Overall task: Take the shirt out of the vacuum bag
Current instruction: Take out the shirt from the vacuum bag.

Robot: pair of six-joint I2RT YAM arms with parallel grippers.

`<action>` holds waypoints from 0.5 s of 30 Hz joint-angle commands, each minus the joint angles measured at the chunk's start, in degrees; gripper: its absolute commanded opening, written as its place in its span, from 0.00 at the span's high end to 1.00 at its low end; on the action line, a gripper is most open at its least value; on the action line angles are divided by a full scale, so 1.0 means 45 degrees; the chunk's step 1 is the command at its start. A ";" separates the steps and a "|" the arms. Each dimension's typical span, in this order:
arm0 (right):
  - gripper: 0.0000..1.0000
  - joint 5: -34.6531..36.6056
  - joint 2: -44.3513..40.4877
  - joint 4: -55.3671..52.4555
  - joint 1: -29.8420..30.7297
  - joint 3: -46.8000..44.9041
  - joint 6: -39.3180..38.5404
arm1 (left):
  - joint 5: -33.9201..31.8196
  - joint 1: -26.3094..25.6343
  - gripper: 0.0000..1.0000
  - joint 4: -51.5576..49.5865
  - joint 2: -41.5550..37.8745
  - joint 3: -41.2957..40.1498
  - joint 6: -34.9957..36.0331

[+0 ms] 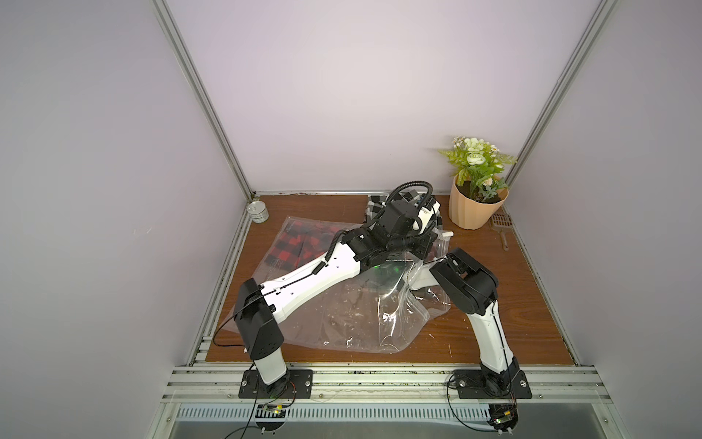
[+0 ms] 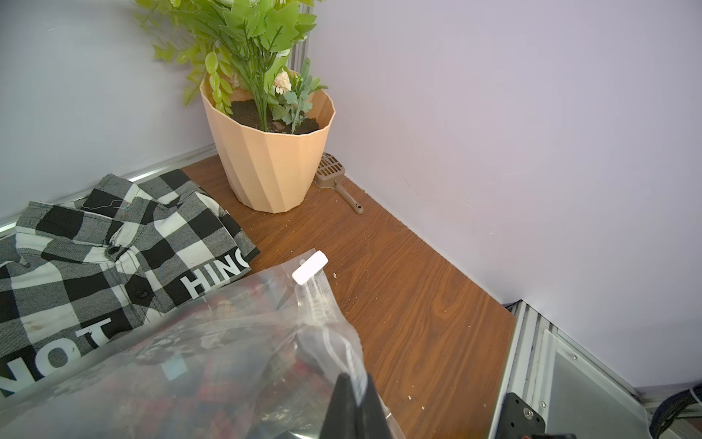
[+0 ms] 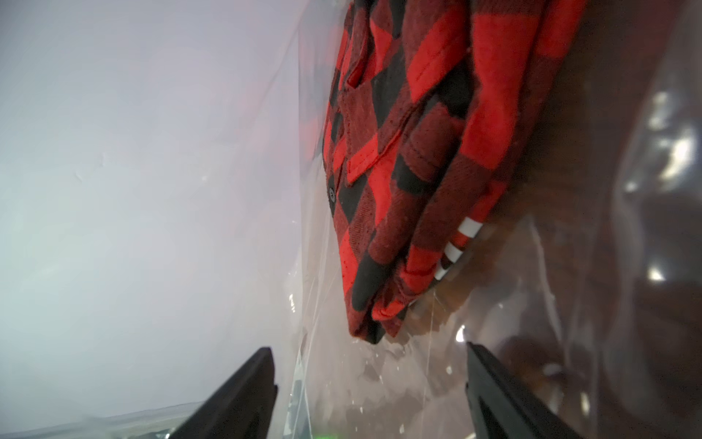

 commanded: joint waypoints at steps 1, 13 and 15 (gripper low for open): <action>0.18 0.0502 0.0569 -0.0175 0.0179 0.0599 0.0133 | 0.0352 -0.0304 0.99 0.0966 0.0151 0.0447 -0.0225; 0.19 0.1124 0.1405 -0.1302 0.0388 0.1898 -0.0027 | 0.0394 -0.0422 1.00 0.1135 0.0218 0.0408 -0.0289; 0.20 0.1235 0.1479 -0.1431 0.0409 0.2002 -0.0082 | 0.0441 -0.0441 0.99 0.1140 0.0211 0.0401 -0.0289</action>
